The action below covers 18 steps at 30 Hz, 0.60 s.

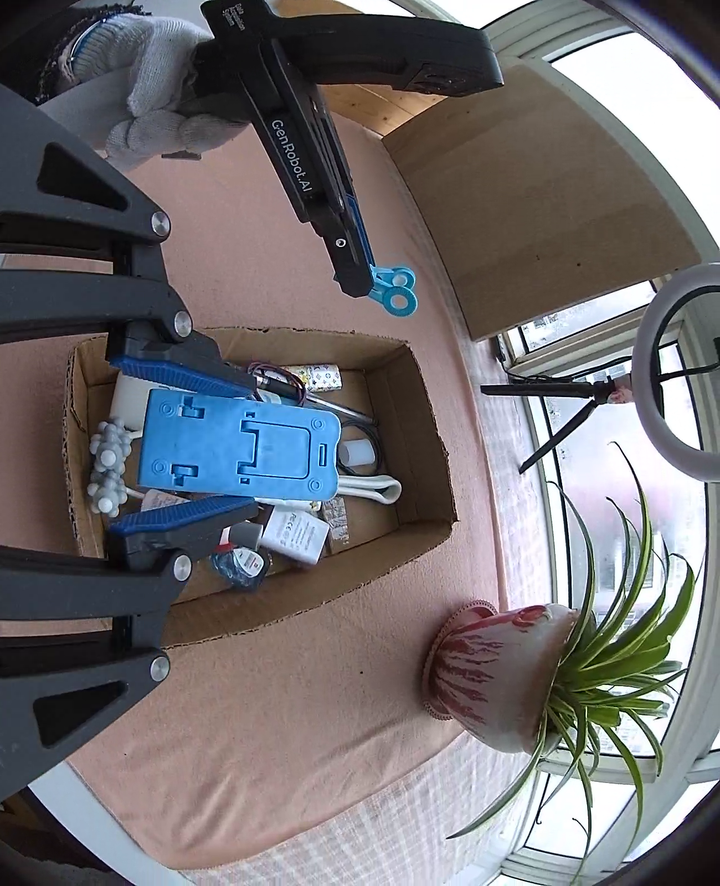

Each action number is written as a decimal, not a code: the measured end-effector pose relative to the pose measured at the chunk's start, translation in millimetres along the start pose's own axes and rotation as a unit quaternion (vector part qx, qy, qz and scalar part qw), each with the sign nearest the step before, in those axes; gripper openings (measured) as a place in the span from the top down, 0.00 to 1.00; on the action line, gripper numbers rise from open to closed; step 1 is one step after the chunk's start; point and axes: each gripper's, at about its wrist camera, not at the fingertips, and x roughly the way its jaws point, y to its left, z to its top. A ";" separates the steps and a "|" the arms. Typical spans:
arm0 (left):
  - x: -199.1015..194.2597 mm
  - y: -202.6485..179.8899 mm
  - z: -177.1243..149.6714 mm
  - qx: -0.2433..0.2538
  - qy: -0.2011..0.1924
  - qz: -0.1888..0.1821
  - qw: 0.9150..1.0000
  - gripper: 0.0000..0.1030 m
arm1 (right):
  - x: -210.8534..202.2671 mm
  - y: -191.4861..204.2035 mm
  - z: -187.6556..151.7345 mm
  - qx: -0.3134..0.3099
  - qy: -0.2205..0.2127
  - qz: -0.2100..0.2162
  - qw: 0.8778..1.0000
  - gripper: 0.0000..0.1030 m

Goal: Organize objects
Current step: 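Carry the phone stand and clip into the box with both grippers, release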

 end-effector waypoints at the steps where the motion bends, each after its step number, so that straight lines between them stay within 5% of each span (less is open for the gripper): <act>1: 3.4 -4.0 2.3 0.003 0.001 -0.001 1.000 0.81 | 0.4 -2.7 0.2 0.001 0.000 -0.001 1.000 0.68; 9: 25.4 -24.5 14.8 0.013 0.002 -0.006 1.000 0.80 | 2.1 -13.9 3.2 0.001 -0.003 0.001 1.000 0.68; 11: 31.7 -25.6 19.8 0.011 0.006 0.000 1.000 0.56 | -0.2 -13.8 4.7 -0.002 -0.012 0.004 1.000 0.64; 12: 33.2 -24.2 21.4 0.006 0.004 0.005 1.000 0.36 | -0.2 -13.8 5.8 -0.005 -0.012 0.007 1.000 0.59; 14: 32.0 -21.6 22.2 -0.001 -0.004 0.003 1.000 0.34 | -1.4 -14.1 6.7 -0.006 -0.010 0.003 1.000 0.38; 18: 30.3 -14.6 20.0 -0.007 -0.002 0.012 1.000 0.34 | -4.0 -16.1 6.5 -0.007 -0.018 -0.002 1.000 0.38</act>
